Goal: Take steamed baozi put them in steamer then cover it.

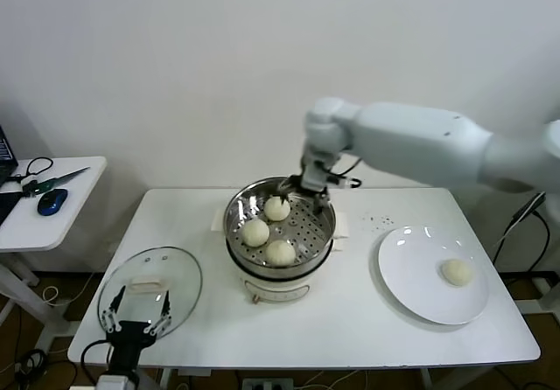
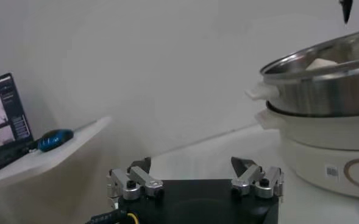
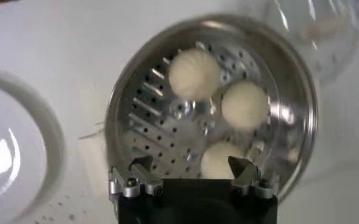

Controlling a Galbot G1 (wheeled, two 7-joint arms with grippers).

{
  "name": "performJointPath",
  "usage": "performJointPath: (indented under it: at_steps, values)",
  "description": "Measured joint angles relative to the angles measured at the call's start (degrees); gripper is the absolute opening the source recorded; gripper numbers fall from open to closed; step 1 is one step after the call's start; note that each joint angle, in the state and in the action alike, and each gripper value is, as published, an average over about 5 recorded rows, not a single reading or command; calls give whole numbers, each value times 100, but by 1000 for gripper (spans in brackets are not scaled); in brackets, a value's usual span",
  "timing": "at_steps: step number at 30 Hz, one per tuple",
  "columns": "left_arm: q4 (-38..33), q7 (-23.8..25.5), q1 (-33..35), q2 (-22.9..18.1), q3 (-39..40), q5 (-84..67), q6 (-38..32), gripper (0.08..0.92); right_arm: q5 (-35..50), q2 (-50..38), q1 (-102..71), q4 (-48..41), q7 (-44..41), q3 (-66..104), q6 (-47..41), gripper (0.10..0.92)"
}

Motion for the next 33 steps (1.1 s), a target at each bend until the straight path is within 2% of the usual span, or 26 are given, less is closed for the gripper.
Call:
performJointPath:
  at_steps: [7, 15, 25, 33]
  values:
    - [-60, 7, -33, -6, -6, 7, 37, 823, 406, -1115, -249, -96, -95, 80, -1001, 823]
    - [-77, 9, -21, -101, 52, 39, 40, 823, -15, -2060, -1409, -442, -287, 996, -1432, 823]
    - [-107, 2, 91, -195, -24, 88, 36, 823, -952, -2477, -3013, -1146, -401, 2411, -1439, 823]
    - [-100, -3, 116, -232, -28, 135, 42, 823, -1327, -2541, -3767, -1580, -412, 3104, -1405, 823]
